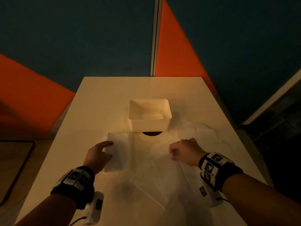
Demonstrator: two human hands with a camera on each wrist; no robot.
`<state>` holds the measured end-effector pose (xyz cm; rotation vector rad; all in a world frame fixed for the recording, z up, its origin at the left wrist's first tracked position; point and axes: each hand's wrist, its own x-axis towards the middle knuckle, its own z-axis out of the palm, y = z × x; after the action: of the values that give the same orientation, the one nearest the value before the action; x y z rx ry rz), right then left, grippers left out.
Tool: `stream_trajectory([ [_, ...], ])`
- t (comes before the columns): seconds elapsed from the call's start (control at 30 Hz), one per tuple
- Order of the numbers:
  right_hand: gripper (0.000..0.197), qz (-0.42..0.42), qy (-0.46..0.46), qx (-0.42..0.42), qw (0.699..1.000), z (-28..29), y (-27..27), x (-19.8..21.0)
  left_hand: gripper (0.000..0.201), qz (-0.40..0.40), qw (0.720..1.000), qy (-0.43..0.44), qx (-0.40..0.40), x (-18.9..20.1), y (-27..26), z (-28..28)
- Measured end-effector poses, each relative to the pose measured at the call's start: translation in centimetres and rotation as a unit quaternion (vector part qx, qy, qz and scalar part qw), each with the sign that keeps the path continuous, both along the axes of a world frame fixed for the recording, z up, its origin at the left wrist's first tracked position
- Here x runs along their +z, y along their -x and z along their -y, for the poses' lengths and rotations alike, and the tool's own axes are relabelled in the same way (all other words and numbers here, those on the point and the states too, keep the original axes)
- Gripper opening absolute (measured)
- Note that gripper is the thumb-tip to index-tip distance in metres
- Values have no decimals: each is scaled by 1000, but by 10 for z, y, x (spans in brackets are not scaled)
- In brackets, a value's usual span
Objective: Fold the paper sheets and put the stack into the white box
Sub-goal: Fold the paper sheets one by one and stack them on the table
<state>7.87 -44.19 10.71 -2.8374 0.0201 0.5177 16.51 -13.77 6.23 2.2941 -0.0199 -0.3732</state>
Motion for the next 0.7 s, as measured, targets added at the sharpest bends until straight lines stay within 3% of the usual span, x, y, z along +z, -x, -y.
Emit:
stream_trajectory([
  [0.23,9,121,-151,-121,974,11,2,12,44,28,997,-72,-18,-14,-11,-1],
  [0.4,9,186,-321,-241,897,9,0,39,41,67,966,-240,-72,1,-5,14],
  [0.47,8,206,-381,-278,857,7,0,52,38,107,972,-183,-105,14,-2,27],
  [0.5,8,210,-405,-295,840,6,0,58,35,97,982,-104,-121,23,1,34],
  [0.57,11,212,-443,-322,810,4,0,65,29,-17,988,100,-113,48,11,53],
  [0.63,14,212,-484,-341,777,0,-1,70,36,-128,956,243,-105,67,20,69],
  [0.7,14,210,-526,-359,742,-4,-2,72,55,-164,931,299,-127,76,23,82],
])
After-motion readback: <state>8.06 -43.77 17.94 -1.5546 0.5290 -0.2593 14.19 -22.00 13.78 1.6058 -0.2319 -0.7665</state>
